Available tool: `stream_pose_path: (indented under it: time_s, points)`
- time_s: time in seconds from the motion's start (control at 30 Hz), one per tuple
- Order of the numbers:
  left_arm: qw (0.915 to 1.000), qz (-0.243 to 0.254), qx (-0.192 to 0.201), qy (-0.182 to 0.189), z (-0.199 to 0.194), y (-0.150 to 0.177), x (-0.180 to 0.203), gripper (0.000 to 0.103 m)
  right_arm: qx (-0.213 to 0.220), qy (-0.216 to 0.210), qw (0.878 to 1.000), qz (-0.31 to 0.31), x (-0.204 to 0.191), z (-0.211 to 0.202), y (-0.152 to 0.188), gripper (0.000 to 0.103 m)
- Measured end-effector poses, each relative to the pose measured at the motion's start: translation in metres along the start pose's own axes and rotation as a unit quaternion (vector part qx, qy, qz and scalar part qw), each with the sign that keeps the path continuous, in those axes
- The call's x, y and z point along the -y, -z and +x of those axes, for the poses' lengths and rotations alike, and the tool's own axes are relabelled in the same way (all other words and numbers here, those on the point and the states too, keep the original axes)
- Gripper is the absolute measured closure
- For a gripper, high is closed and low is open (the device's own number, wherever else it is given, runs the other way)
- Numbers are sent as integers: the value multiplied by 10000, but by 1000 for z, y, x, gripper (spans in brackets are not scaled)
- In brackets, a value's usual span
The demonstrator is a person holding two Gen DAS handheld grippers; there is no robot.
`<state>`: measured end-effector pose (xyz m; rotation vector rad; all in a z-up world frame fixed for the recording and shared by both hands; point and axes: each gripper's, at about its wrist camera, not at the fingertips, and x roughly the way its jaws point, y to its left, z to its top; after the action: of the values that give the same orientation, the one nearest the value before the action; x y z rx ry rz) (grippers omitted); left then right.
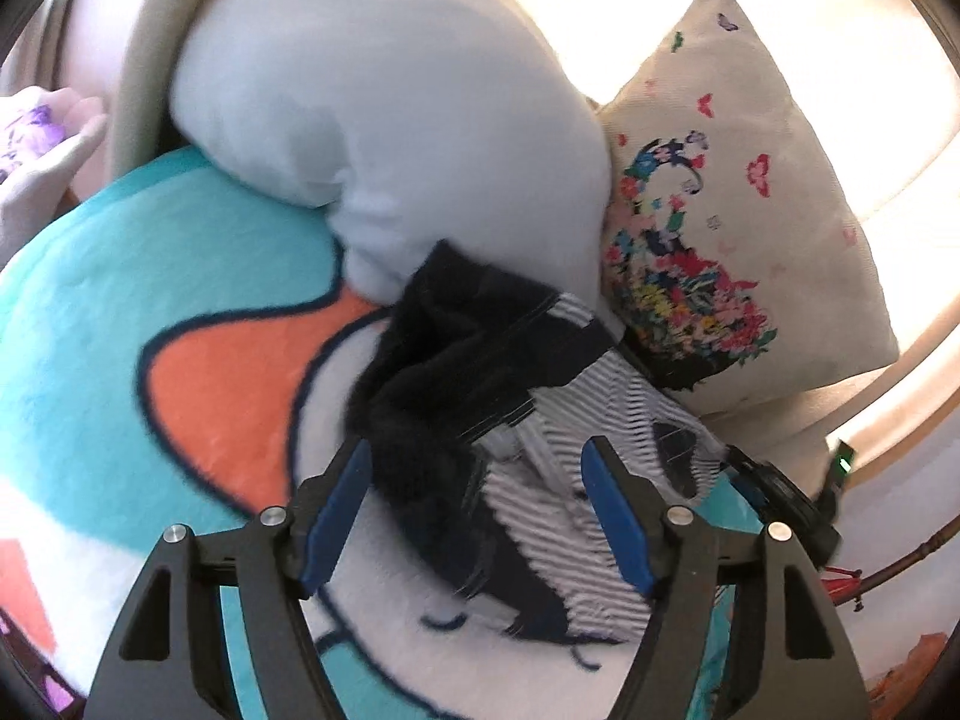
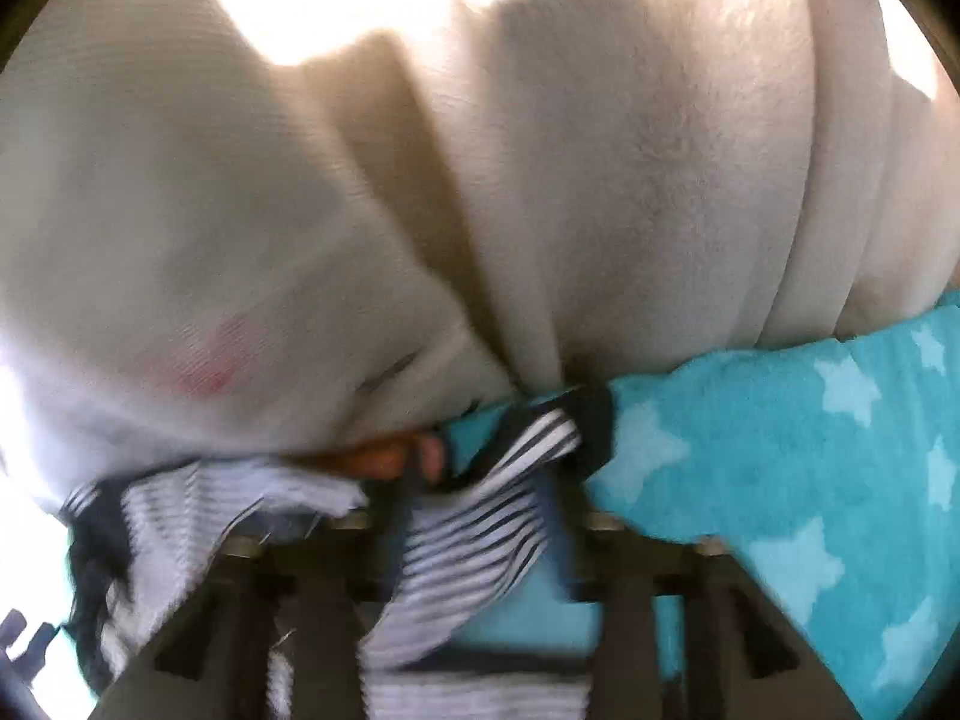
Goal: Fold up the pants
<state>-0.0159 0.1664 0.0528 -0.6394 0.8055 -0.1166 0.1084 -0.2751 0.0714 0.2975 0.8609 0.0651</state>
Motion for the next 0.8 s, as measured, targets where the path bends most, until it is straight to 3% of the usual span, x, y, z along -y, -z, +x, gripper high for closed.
stream_pose_path:
  time_s: [0.13, 0.27, 0.33, 0.47, 0.5, 0.57, 0.63, 0.67, 0.7, 0.8]
  points:
    - [9998, -61, -88, -139, 4, 12, -14, 26, -109, -244, 9990, 346, 34, -29, 28, 32]
    - [9990, -79, -402, 180, 18, 23, -14, 22, -49, -141, 9982, 584, 72, -52, 55, 29]
    - [9988, 91, -420, 242, 28, 26, -3, 15, -116, -108, 9981, 596, 83, -53, 65, 29]
    - [9973, 43, -696, 244, 53, 29, 11, 15, -361, -388, 9947, 878, 93, -39, 81, 28]
    - [9971, -59, -749, 133, 58, 31, 12, 17, -249, -351, 9956, 835, 89, -40, 83, 28]
    - [9971, -200, -724, 85, 61, 31, 12, 39, -302, -418, 9957, 764, 84, -39, 85, 28]
    - [9951, -234, -958, -119, 65, 31, 11, 93, -371, -603, 9946, 762, 76, -36, 84, 45]
    - [9940, -289, -1048, -117, 65, 33, 8, 95, -520, -744, 9929, 769, 75, -33, 86, 77]
    - [9940, -311, -1037, -135, 62, 34, 7, 95, -621, -836, 9913, 807, 74, -31, 88, 86]
    - [9953, -334, -897, -142, 42, 38, 4, 96, -520, -982, 9896, 911, 78, -43, 93, 91]
